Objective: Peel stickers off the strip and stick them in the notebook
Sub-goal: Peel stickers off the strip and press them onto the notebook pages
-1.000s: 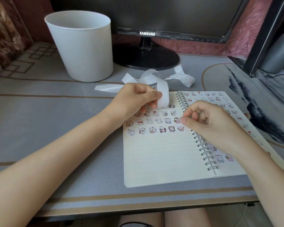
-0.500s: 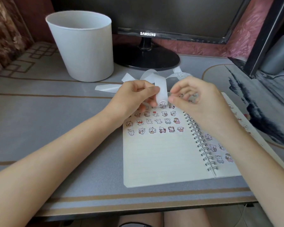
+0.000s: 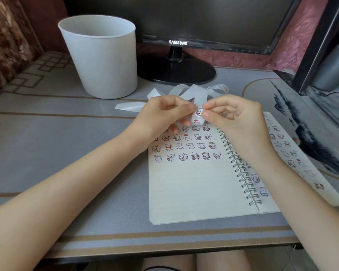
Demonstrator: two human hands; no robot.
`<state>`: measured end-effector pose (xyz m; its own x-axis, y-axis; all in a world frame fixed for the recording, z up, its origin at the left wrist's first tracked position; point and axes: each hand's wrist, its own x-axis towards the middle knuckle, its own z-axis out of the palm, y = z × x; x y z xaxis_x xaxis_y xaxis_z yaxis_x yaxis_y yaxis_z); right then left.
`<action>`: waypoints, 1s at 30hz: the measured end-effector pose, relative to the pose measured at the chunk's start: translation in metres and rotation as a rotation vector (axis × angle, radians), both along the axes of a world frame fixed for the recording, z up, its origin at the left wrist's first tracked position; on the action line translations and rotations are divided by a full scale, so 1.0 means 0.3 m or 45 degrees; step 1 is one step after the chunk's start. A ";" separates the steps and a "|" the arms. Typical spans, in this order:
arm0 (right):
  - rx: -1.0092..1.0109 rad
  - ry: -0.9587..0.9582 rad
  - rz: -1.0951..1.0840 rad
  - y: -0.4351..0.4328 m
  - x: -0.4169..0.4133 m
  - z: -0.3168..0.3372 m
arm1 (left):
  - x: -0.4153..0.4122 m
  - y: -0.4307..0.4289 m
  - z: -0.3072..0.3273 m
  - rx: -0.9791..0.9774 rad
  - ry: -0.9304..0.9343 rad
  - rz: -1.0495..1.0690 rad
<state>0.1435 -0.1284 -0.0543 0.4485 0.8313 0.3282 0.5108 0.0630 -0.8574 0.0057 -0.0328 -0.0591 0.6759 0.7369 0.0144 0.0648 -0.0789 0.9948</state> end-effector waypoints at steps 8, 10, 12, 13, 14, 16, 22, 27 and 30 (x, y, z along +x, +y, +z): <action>-0.037 -0.015 0.024 0.001 0.003 -0.003 | -0.003 -0.004 -0.003 0.046 -0.015 -0.050; -0.041 -0.013 0.028 0.002 0.004 -0.003 | -0.003 -0.004 -0.001 0.049 -0.023 -0.052; -0.040 -0.020 0.027 0.004 0.006 -0.005 | -0.002 -0.004 0.002 0.046 -0.025 -0.050; -0.039 -0.029 0.028 0.005 0.007 -0.006 | -0.002 -0.004 0.003 0.038 -0.024 -0.046; -0.037 -0.036 0.032 0.006 0.007 -0.006 | -0.001 -0.004 0.004 0.030 -0.021 -0.041; -0.039 -0.048 0.044 0.007 0.006 -0.006 | 0.001 -0.005 0.004 0.014 -0.014 -0.035; -0.066 -0.092 0.071 0.008 0.002 -0.009 | 0.004 -0.001 -0.001 0.005 -0.004 -0.006; -0.086 -0.289 0.010 -0.002 0.001 -0.017 | 0.007 0.001 -0.012 -0.013 0.004 0.019; -0.005 -0.460 0.002 -0.009 -0.017 -0.009 | 0.008 0.006 -0.016 -0.031 0.000 0.054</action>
<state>0.1385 -0.1311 -0.0570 0.3030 0.8334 0.4622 0.7809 0.0609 -0.6217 0.0081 -0.0310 -0.0638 0.6442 0.7649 -0.0034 0.0672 -0.0521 0.9964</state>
